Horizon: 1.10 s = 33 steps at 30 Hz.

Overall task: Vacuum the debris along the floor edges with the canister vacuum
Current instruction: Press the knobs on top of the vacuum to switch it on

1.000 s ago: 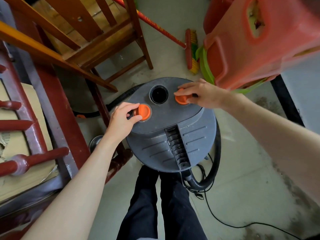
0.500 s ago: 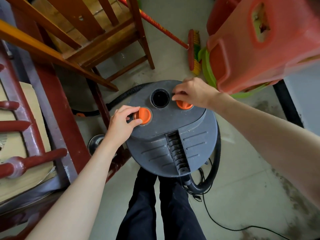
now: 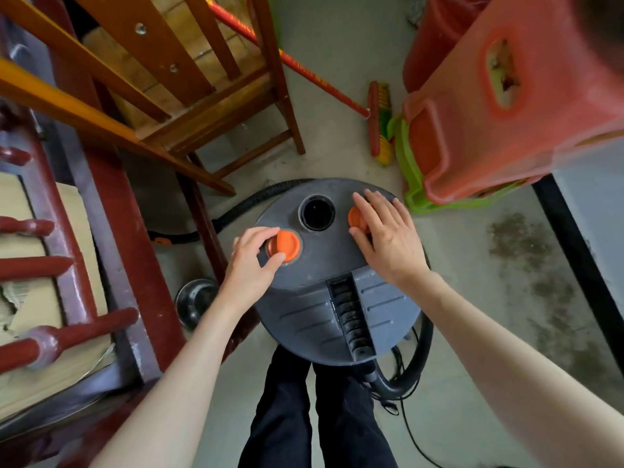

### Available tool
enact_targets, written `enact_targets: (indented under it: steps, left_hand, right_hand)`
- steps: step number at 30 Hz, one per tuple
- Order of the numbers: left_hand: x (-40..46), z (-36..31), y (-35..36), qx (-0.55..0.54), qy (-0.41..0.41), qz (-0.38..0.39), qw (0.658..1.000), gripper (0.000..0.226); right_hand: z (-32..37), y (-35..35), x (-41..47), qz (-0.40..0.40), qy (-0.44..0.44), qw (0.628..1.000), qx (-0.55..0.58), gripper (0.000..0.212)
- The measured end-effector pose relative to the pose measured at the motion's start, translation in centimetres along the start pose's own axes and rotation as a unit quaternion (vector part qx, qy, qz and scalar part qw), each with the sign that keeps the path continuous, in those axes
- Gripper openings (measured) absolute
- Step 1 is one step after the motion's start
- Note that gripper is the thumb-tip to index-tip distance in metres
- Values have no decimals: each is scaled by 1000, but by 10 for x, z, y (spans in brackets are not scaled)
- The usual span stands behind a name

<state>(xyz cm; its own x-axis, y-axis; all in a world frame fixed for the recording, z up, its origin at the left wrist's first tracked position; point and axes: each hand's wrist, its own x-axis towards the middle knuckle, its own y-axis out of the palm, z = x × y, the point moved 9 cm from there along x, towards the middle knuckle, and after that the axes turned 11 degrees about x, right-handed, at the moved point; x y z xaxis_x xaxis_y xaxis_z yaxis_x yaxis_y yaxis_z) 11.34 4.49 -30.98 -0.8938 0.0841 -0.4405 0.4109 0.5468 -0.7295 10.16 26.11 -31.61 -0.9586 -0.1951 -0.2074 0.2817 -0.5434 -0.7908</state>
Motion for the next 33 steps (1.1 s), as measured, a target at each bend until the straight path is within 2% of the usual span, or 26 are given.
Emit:
enact_targets:
  steps: [7,11,13,16,20,22,25,28,33]
  left_hand:
    - [-16,-14,7,69,6,-51,996,46]
    - [-32,-27,23,100,10,-46,994,53]
    - [-46,-39,31,128,45,-62,989,52]
    - [-76,-69,51,157,144,-87,973,48]
    - [-130,-115,101,134,246,-23,960,45]
    - [-159,-137,136,158,301,18,940,47]
    - [-191,-147,198,204,332,94,916,51]
    - [-209,-146,263,257,347,133,892,54]
    - [-199,-128,394,355,364,143,849,57]
  right_hand:
    - [-13,-2,-41,-5,27,997,67,56]
    - [-17,1,-87,-21,45,995,87,48]
    - [-20,3,-113,-34,69,990,118,52]
    - [-38,5,-165,-62,145,974,161,55]
    - [-80,14,-248,-81,248,948,184,49]
    - [-106,19,-289,-86,299,930,197,48]
    - [-145,28,-341,-90,355,906,210,47]
    - [-185,53,-381,-85,382,890,232,47]
    - [-270,123,-424,-59,381,892,236,48]
